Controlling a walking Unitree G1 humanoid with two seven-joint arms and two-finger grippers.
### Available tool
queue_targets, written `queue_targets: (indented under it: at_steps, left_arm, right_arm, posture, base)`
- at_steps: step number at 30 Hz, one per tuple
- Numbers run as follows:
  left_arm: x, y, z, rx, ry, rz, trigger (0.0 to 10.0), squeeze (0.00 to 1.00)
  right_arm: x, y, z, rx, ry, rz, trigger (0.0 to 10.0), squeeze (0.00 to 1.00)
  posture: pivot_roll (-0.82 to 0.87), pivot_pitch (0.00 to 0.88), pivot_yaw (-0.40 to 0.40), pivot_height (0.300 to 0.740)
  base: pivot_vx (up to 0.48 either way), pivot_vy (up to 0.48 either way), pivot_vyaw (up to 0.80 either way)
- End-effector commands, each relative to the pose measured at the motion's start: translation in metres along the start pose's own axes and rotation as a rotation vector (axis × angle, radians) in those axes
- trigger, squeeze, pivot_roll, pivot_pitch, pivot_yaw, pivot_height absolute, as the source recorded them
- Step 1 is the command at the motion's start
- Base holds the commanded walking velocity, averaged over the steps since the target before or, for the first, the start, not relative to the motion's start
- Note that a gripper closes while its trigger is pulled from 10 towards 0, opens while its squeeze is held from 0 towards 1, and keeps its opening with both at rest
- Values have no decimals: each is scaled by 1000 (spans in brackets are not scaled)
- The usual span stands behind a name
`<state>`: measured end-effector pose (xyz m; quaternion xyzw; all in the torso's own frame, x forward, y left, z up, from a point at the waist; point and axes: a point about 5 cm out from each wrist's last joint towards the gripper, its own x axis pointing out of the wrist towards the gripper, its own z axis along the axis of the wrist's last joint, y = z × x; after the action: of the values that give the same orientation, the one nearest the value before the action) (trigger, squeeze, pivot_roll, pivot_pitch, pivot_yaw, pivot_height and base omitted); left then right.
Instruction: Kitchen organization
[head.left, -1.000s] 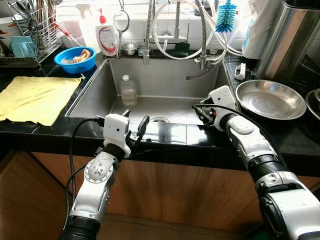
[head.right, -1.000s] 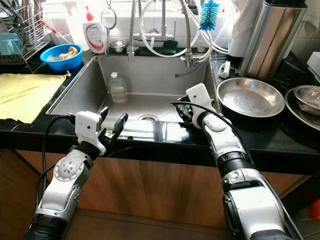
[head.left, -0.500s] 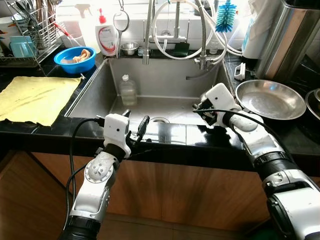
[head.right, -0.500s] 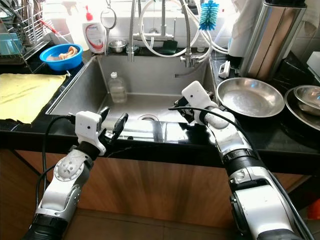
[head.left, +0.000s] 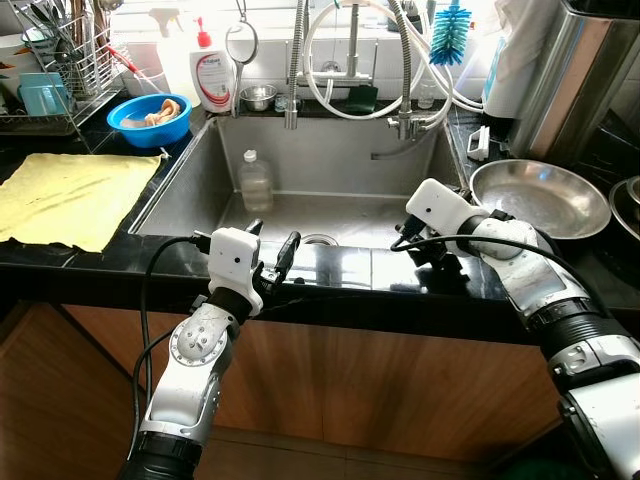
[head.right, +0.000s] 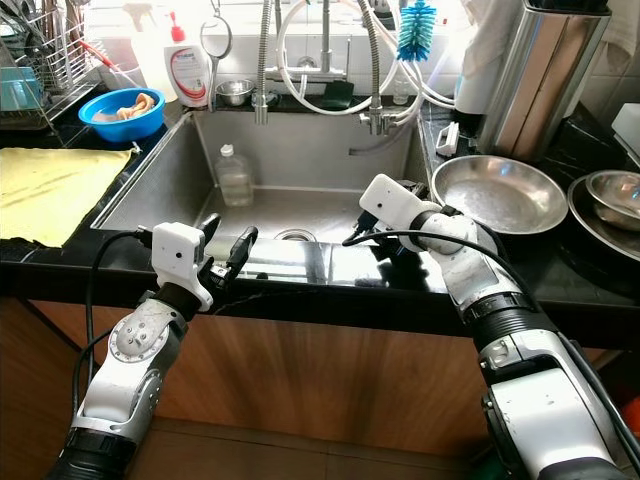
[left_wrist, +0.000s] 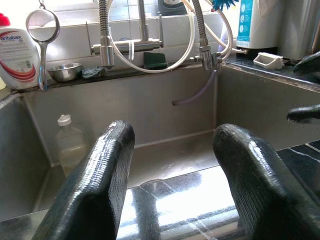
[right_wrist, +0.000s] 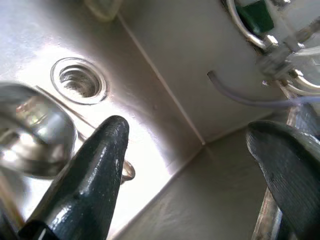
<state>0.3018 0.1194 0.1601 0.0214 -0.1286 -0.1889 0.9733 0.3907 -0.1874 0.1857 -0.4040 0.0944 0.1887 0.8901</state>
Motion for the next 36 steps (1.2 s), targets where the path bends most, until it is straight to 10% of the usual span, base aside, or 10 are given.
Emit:
queue_targets:
  at_steps: [1,7,15,16,17,36]
  left_arm:
    - [1,2,2,24,-4,0,10000,0]
    - [2,3,3,27,-5,6,10000,0]
    - [3,2,3,25,-4,-6,10000,0]
    - [4,2,3,25,-4,-7,10000,0]
    - [4,1,3,24,-4,-8,10000,0]
    - [3,0,1,22,-5,-16,10000,0]
  right_arm:
    - [-1,-11,12,78,-57,-95,10000,0]
    - [-21,-38,18,382,-163,-370,10000,0]
    - [-30,-29,0,504,-76,-384,10000,0]
    - [-31,-28,-2,510,-67,-382,10000,871]
    - [-31,-26,-4,520,-59,-374,10000,1000]
    - [-32,-28,-10,474,53,-335,10000,973]
  posture:
    - [-7,0,20,740]
    - [-15,0,28,740]
    - [-29,0,37,740]
    - [-29,0,37,740]
    - [-26,0,35,740]
    - [-31,0,33,740]
  base:
    - [0,0,0]
    - [0,0,0]
    - [0,0,0]
    - [0,0,0]
    - [0,0,0]
    - [0,0,0]
